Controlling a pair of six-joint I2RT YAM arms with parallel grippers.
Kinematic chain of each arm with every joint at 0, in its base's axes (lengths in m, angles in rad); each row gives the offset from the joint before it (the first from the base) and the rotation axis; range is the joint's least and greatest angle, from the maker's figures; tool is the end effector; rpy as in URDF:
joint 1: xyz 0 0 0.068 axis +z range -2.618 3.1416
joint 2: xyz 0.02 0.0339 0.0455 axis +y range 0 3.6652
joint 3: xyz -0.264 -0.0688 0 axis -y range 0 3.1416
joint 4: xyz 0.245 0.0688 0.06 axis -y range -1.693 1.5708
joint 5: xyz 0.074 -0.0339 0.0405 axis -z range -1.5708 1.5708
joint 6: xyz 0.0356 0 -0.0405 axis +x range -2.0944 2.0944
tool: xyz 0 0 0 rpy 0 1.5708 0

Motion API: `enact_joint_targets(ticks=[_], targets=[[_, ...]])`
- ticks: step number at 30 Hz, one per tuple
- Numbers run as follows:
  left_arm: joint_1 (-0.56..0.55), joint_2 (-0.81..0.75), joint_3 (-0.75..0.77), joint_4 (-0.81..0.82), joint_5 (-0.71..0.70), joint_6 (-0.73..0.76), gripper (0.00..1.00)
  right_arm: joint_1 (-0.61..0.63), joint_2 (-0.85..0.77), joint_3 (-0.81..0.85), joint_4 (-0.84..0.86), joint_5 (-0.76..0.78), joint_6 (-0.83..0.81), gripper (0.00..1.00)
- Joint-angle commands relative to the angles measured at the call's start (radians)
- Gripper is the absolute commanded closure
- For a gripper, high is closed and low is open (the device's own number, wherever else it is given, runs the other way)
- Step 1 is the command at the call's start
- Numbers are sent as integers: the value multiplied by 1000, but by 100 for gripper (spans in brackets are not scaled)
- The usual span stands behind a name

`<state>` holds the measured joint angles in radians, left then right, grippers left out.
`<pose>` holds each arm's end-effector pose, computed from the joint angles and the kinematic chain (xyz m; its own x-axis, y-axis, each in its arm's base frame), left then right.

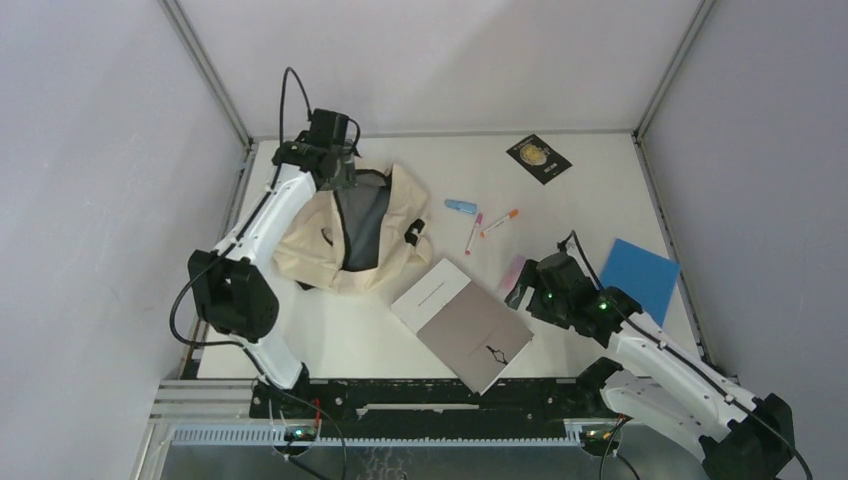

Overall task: Pack the student bag
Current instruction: Pick up the book from the center of the board.

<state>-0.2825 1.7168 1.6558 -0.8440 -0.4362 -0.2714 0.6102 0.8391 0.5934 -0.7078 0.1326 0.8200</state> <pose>0.3617 -0.0893 0.3361 -0.7282 -0.0417 -0.6841 -0.2005 0.9674 0.1545 0.1331 0.0873 0.2194 -0.8254 0.3072 -0.4737 0.1439 0.9258 0.3497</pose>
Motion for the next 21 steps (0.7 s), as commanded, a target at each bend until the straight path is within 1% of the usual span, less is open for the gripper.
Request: enact_joint_targets(ticks=[1,3,5,8,9,11,14,18,21], targets=[[-117,-100,21,-19,36,19,23,39,-78,-4,-141,138,173,7],[-210,-162,-30,-5,21,37,19,63,-108,-16,-182,160,222,7],[-281,-205,-100,11,102,35,19,86,-129,-29,-218,163,268,7],[-324,-235,-235,48,271,-26,18,125,-139,-58,-241,153,330,8],[-330,-241,-283,69,309,-50,15,146,-139,-67,-246,161,357,8],[-341,-250,-372,89,337,-95,13,185,-134,-86,-234,176,395,8],[-373,-287,-491,119,371,-143,14,197,-119,-113,-155,150,385,8],[-407,-340,-587,144,405,-203,15,197,-118,-169,20,63,341,7],[-408,-354,-650,165,409,-234,15,184,-135,-194,77,32,311,7]])
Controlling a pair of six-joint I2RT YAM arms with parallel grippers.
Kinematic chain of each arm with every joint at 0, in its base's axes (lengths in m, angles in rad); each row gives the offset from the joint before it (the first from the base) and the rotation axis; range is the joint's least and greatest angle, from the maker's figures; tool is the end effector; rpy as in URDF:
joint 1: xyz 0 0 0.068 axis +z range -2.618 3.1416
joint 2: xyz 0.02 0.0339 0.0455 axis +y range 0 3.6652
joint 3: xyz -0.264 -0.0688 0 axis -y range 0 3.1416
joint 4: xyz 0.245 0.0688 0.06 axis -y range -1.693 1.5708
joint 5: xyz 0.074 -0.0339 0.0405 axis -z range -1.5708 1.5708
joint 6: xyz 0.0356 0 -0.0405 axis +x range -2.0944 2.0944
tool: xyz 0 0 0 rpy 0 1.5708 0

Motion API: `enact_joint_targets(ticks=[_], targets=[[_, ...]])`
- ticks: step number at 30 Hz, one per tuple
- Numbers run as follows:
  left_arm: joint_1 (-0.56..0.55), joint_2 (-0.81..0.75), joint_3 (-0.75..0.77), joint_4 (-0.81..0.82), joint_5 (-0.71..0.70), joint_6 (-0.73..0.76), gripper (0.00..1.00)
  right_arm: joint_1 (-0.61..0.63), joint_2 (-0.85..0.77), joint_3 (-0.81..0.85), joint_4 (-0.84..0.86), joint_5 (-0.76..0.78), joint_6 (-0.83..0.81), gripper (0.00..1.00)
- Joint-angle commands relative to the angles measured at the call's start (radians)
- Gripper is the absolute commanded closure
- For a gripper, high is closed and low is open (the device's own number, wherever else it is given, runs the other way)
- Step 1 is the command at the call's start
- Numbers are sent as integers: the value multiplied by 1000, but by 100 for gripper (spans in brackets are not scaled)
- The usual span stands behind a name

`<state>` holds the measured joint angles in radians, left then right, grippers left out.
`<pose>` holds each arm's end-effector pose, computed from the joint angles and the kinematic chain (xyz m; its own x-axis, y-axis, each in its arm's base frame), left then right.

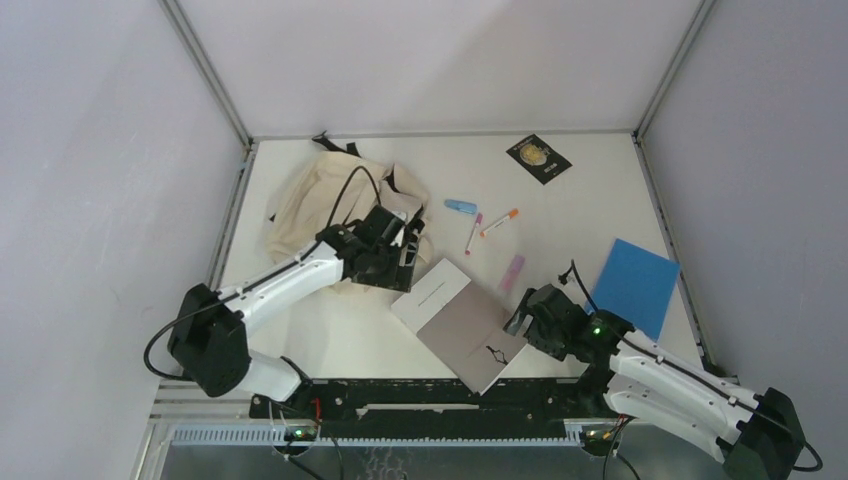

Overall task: Pack the student bag
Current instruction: Pick up the book from the center of the board.

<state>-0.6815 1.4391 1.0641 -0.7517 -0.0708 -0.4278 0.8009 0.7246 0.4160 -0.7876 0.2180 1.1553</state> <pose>0.2209 -0.1759 0.2424 -0.8890 0.1883 -0.4174 0.2593 0.9583 -0.1201 0.0916 0.0834 0.1745 -0.8283 0.4289 -0.3605 0.3113 0.8872 0.3404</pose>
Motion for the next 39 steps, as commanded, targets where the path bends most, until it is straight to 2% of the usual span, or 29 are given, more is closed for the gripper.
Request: enact_joint_targets(ticks=[1,11,18,22,25,27,33,39], targets=[[-8,-72,-70,81,43,-80,15,-15,-24,-20,169,-61,-37,7],[-1,27,-110,195,174,-87,13,-88,-88,-35,255,-179,-150,7],[3,76,-110,192,173,-77,13,-147,-161,-71,246,-202,-190,6],[3,58,-100,159,151,-79,13,-258,-180,-84,311,-359,-385,5],[3,10,-101,115,104,-94,13,-373,-143,-41,284,-437,-489,3],[14,-23,-115,96,118,-106,13,-403,-106,-36,315,-480,-519,2],[50,-107,-205,88,216,-157,10,-404,44,-37,417,-550,-560,1],[63,-102,-299,157,337,-201,11,-405,126,-52,540,-801,-623,4]])
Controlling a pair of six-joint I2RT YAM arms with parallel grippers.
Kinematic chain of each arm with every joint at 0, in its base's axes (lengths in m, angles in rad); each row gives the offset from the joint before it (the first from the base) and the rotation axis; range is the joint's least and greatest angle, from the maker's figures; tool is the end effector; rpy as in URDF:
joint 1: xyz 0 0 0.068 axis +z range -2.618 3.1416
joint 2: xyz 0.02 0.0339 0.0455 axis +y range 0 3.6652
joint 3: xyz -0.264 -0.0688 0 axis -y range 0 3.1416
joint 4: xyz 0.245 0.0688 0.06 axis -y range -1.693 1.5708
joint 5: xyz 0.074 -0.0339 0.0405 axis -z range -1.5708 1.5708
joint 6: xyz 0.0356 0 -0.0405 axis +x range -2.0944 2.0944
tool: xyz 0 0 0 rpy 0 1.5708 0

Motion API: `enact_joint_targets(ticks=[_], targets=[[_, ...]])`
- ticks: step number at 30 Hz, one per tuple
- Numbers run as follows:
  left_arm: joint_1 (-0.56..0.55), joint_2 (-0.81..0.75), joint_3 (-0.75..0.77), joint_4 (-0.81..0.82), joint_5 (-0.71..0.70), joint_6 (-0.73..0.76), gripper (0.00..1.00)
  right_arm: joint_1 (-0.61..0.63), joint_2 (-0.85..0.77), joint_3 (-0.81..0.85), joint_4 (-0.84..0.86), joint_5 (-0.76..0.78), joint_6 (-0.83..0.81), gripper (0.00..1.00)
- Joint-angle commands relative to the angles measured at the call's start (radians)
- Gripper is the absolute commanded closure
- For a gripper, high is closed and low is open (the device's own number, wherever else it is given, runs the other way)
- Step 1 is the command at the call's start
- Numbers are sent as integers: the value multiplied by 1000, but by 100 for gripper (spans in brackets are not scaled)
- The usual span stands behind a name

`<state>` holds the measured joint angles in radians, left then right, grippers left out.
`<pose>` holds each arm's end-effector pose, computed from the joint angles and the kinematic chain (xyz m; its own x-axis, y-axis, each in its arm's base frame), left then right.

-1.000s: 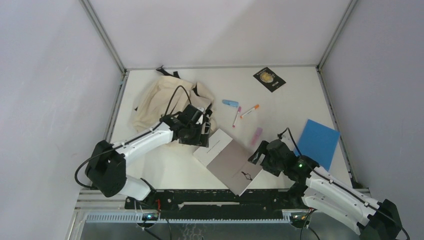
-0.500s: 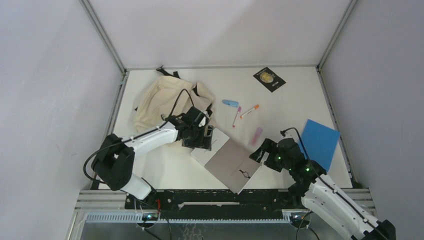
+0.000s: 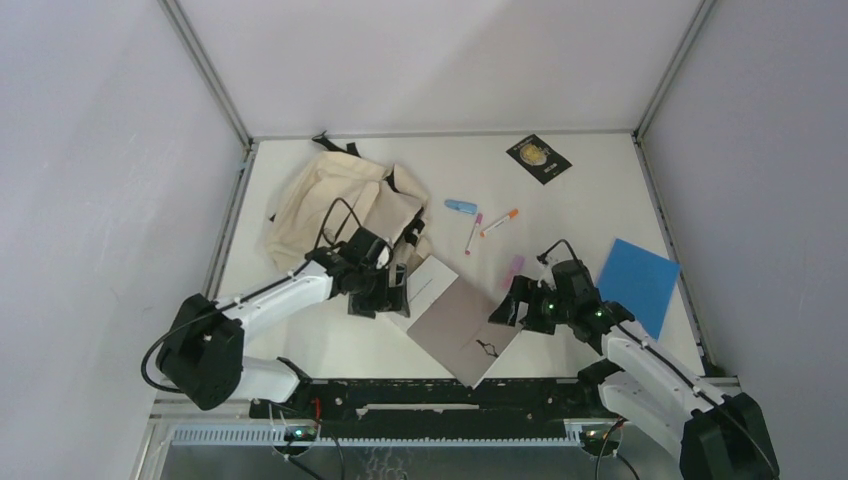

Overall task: Pack the student bag
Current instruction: Pick up the book from the center of the board.

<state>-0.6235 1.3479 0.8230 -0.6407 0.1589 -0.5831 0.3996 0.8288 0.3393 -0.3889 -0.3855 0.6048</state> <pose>0.1970 -0.1486 0.1998 -0.9681 0.0266 -0.2490 0.1127 0.9342 -0.3384 0.1370 0.0724 0.1635 -0.9140 0.1859 -0.3606 -0.0753 0.7956 0.6011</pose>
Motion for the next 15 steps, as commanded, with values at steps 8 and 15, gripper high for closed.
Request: enact_joint_targets(ticks=[8,15], targets=[[31,50,-88,170,228,-52,14,-4,-15,23,158,-323,-65,22],[34,48,-51,208,249,-69,14,28,-19,20,214,-479,-30,61]])
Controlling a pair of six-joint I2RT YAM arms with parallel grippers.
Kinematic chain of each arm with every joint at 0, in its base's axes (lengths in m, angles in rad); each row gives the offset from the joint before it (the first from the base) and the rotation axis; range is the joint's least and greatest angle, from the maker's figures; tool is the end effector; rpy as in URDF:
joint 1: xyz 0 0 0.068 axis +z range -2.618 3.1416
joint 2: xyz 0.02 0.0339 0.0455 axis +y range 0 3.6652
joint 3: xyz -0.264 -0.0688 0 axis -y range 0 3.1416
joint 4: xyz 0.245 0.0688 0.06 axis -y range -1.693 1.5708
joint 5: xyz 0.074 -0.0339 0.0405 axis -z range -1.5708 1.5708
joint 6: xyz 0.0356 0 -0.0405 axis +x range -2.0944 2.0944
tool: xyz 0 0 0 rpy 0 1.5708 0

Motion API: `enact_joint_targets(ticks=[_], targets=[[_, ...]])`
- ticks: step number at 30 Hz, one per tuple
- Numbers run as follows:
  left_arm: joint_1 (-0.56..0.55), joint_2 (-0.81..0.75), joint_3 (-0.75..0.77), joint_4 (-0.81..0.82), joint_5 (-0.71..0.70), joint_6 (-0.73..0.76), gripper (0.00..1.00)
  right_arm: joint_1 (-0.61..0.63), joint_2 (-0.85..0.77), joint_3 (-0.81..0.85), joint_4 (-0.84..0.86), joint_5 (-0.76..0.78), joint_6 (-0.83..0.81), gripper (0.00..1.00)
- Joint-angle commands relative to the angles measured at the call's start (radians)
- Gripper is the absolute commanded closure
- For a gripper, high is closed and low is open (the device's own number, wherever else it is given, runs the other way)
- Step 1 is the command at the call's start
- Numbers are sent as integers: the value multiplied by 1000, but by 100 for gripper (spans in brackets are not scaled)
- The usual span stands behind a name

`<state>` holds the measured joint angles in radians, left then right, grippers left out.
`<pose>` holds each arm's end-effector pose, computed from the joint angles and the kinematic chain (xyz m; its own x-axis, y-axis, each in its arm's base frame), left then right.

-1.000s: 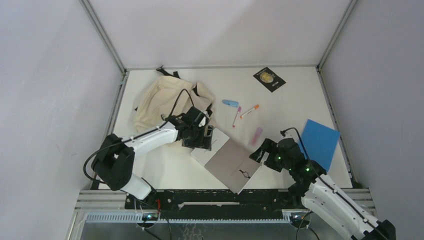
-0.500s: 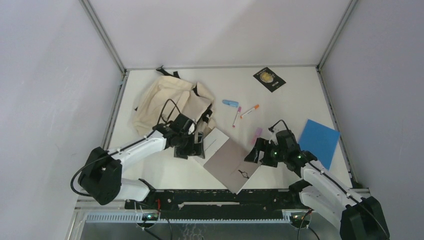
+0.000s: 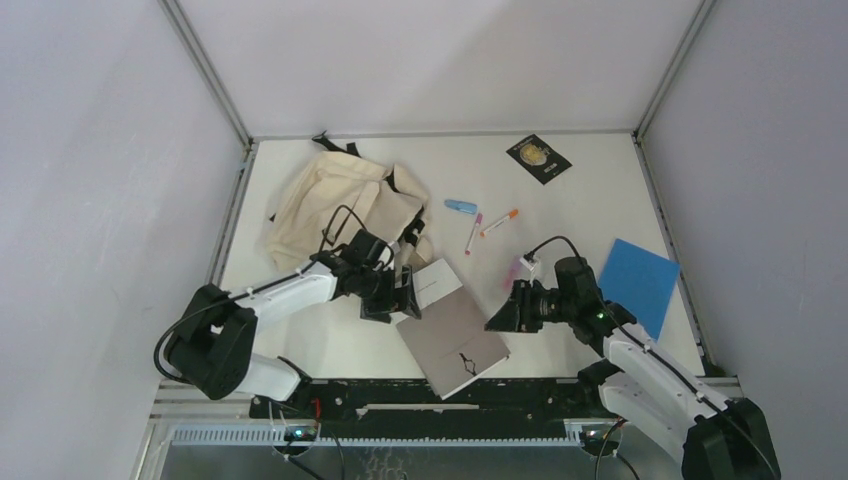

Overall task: Pack the student bag
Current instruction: Pick up the book from the center of the board.

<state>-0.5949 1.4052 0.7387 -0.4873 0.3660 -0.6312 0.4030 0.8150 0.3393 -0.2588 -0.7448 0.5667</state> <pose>0.1996 -0.1504 0.1715 -0.9910 0.0052 -0.1339 0.0725 0.8611 -0.5032 0.1364 0.0844 0.1796 -0.9234 0.0354 -0.3823 -0.3027 0.5453 0.7817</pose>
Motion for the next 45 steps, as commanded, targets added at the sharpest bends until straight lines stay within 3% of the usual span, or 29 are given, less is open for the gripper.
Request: enact_joint_targets(ticks=[1,3,4,7,8,10,16,18,27,28,30,32,38,41,45], targets=[[8,-15,36,52,34,-23,14,40,2,20,91,-128,7,64],[11,-31,38,51,18,-26,14,72,26,30,84,-98,2,67],[12,-41,41,44,-3,-25,14,83,35,39,67,-53,2,63],[12,-94,51,1,-80,-12,14,79,54,51,47,113,24,39],[12,-117,48,-8,-108,-18,14,73,66,57,53,158,34,23],[13,-173,25,3,-127,-37,14,40,124,77,54,210,41,14],[4,-258,-71,9,-124,-103,8,38,325,147,112,175,29,12],[5,-268,-106,36,-127,-123,8,55,371,147,144,160,34,14],[6,-160,-185,257,-23,-206,9,83,465,147,348,20,113,46],[6,-155,-185,266,-18,-203,10,89,462,147,355,6,119,52],[6,-144,-176,272,-11,-189,11,94,457,147,369,-27,133,74],[6,-125,-162,279,9,-169,12,94,450,147,381,-59,147,85],[6,-98,-127,286,38,-144,12,108,414,147,418,-125,184,94],[6,-106,-120,295,57,-136,13,127,402,147,429,-132,191,88],[6,-121,-113,303,87,-110,15,156,425,147,490,-182,219,87]])
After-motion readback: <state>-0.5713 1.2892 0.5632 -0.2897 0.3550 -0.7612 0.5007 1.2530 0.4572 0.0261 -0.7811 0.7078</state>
